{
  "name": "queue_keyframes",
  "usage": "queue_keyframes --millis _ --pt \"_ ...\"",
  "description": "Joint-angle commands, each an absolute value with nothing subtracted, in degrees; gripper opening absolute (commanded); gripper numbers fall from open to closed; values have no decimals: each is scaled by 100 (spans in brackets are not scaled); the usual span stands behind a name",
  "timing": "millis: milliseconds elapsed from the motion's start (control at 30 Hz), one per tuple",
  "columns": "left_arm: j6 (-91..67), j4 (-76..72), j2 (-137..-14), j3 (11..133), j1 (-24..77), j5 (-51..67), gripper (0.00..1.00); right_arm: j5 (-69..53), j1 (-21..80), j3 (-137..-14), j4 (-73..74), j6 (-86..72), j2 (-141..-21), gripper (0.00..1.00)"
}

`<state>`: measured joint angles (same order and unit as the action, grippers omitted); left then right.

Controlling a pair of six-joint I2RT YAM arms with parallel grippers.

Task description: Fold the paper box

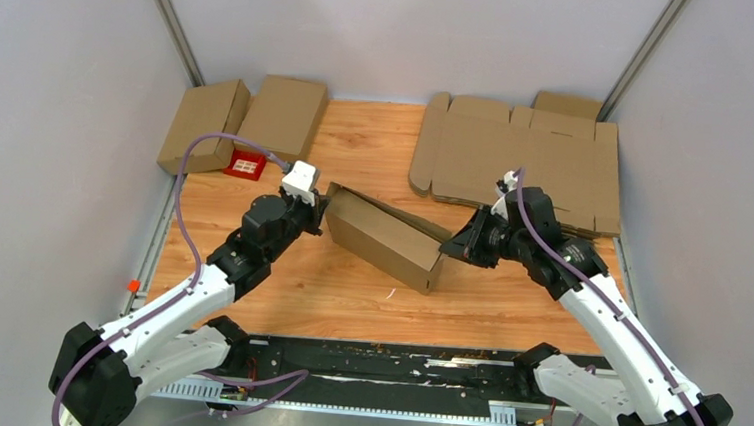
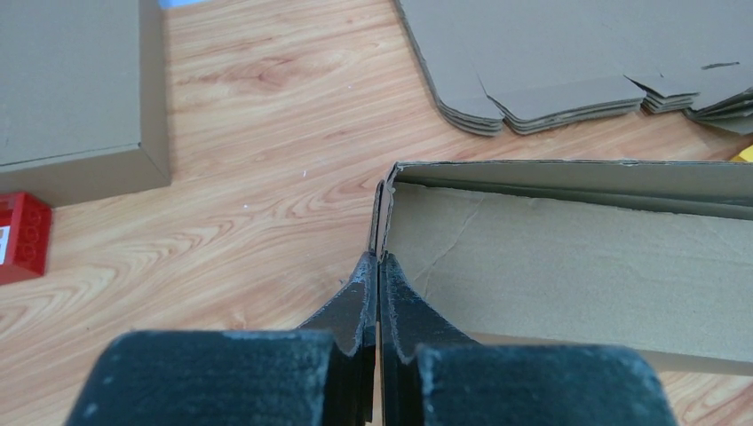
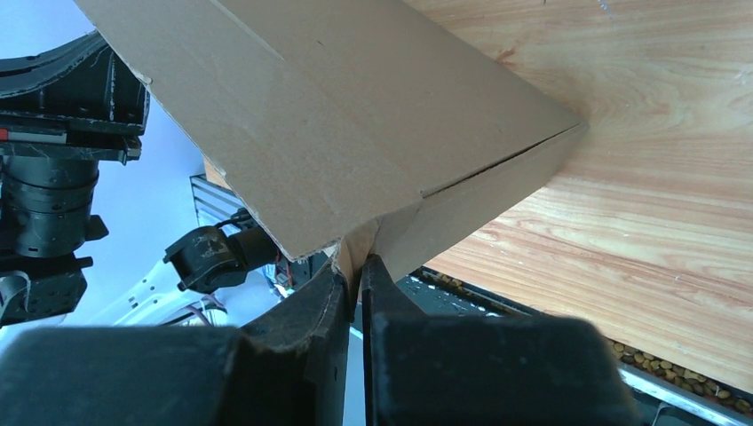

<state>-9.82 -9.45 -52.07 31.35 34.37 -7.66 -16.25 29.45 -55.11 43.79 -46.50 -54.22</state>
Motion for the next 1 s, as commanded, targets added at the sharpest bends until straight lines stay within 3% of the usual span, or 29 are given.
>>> queue_keyframes --millis 0,967 --pt "-905 -562 -5242 3254 3478 -715 0 -1975 2864 -5599 3809 -5012 -5265 0" --pt "-990 -573 -5394 3325 3504 -601 0 -1704 2571 -5282 3619 -5243 -4970 0"
